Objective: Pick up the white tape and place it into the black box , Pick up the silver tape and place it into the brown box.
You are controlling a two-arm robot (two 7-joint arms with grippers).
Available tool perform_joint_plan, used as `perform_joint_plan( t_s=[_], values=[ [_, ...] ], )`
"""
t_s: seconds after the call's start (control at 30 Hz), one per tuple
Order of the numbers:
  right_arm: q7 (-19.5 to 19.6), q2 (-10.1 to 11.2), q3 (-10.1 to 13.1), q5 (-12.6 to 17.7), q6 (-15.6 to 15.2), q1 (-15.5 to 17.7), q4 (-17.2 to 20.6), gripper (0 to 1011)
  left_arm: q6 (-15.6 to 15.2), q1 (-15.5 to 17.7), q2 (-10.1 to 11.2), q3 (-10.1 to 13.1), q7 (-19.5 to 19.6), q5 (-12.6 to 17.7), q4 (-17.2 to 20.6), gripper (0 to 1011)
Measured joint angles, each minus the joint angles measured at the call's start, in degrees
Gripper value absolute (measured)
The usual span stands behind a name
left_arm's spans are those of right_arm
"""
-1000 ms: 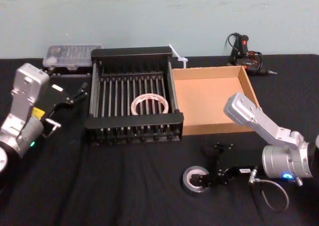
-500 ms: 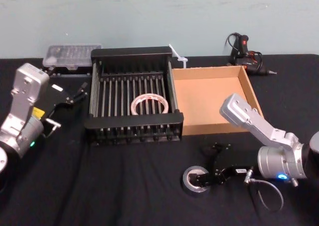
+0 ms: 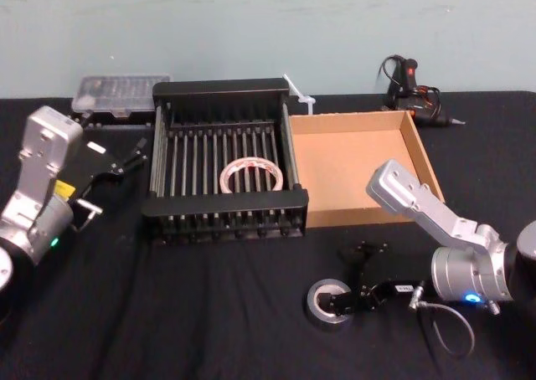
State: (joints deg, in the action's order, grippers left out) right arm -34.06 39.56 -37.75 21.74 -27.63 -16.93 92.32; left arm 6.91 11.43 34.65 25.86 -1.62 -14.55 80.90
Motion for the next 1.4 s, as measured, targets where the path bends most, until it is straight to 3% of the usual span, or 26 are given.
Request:
perform_joint_plan(
  t_s=[0.27,0.43,0.97,1.17,1.4],
  values=[
    [-0.1,0.0,0.0,0.0,0.0,0.0,0.0,1002,0.0,0.0,0.0,0.0,0.0,0.0,0.0,1001],
    [-0.1,0.1,0.0,0.0,0.0,0.0,0.0,924,0.0,0.0,0.0,0.0,0.0,0.0,0.0,1001],
    [-0.2,0.1,0.0,0.1,0.1,0.0,0.1,446,0.0,0.0,0.0,0.0,0.0,0.0,0.0,1001],
    [-0.2,0.1,0.0,0.1,0.1,0.0,0.1,216,0.0,0.0,0.0,0.0,0.0,0.0,0.0,1001],
    [-0.2,0.1,0.0,0.1,0.1,0.0,0.1,175,0.0,0.0,0.0,0.0,0.0,0.0,0.0,1001]
  ],
)
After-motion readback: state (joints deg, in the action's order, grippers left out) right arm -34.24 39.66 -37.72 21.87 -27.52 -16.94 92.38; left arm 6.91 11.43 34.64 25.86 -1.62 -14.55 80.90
